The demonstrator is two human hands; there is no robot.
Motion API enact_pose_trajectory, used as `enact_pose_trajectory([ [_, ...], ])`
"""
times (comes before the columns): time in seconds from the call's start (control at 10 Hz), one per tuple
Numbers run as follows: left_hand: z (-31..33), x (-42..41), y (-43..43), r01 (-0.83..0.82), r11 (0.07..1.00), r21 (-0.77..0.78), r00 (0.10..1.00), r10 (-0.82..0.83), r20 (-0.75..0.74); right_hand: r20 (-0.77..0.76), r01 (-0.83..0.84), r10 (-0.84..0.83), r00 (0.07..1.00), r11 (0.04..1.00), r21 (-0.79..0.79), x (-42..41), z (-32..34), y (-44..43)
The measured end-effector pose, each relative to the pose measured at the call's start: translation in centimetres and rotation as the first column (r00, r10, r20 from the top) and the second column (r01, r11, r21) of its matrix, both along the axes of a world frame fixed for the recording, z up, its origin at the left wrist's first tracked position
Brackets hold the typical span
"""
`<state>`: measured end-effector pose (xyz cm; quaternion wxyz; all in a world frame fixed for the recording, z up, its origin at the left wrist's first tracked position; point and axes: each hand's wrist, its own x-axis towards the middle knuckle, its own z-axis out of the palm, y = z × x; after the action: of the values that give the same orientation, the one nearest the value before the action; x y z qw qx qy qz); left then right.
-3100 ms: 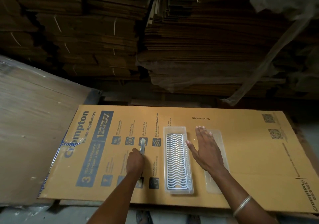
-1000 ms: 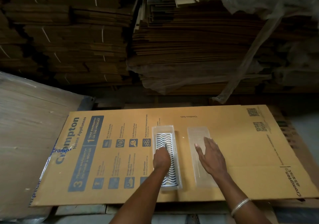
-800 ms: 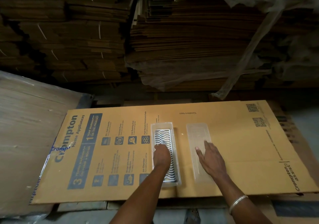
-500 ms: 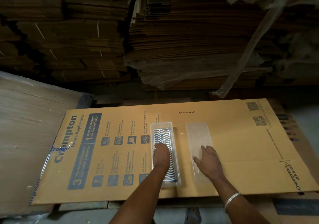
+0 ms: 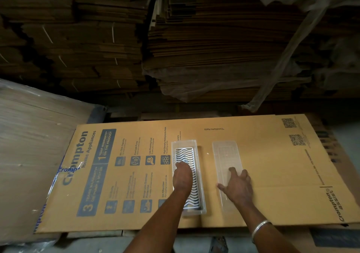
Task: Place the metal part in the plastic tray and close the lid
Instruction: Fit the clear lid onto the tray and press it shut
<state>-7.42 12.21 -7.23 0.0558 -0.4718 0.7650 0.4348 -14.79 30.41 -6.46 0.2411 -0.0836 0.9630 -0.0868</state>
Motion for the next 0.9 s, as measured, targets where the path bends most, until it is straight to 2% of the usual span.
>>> enact_pose_trajectory([
  [0.2, 1.0, 0.4, 0.3, 0.154, 0.982, -0.113, 0.988, -0.149, 0.048, 0.005, 0.038, -0.038, 0.999, 0.999, 0.035, -0.4, -0.3, -0.6],
  [0.3, 2.3, 1.2, -0.2, 0.205, 0.954, -0.219, 0.978, -0.206, 0.021, 0.034, 0.048, -0.049, 0.998, 0.998, 0.027, -0.8, 0.1, -1.0],
  [0.4, 2.8, 3.0, -1.6, 0.145, 0.956, -0.256, 0.979, -0.177, -0.105, 0.036, 0.039, -0.039, 0.999, 0.999, -0.005, -0.8, 1.1, -1.7],
  [0.5, 2.4, 5.0, -3.7, 0.022, 0.97, -0.242, 0.969, -0.08, -0.235, 0.019, -0.006, 0.007, 1.0, 0.999, -0.049, 0.1, 2.4, -3.2],
  [0.6, 2.0, 6.7, -5.2, -0.095, 0.995, -0.008, 0.964, 0.09, -0.25, 0.013, -0.086, 0.087, 0.996, 0.994, -0.062, 1.9, 3.5, -5.4],
  [0.7, 2.2, 8.0, -6.0, -0.09, 0.952, 0.293, 0.983, 0.132, -0.127, 0.034, -0.147, 0.149, 0.988, 0.988, -0.056, 4.1, 3.9, -8.0],
  [0.8, 2.4, 9.0, -6.2, 0.016, 0.909, 0.417, 1.0, -0.009, -0.02, 0.058, -0.18, 0.182, 0.982, 0.983, -0.038, 5.9, 3.7, -10.0],
  [0.9, 2.9, 9.8, -6.0, 0.063, 0.806, 0.589, 0.994, -0.101, 0.033, 0.07, -0.201, 0.203, 0.977, 0.979, -0.027, 7.1, 3.4, -11.4],
])
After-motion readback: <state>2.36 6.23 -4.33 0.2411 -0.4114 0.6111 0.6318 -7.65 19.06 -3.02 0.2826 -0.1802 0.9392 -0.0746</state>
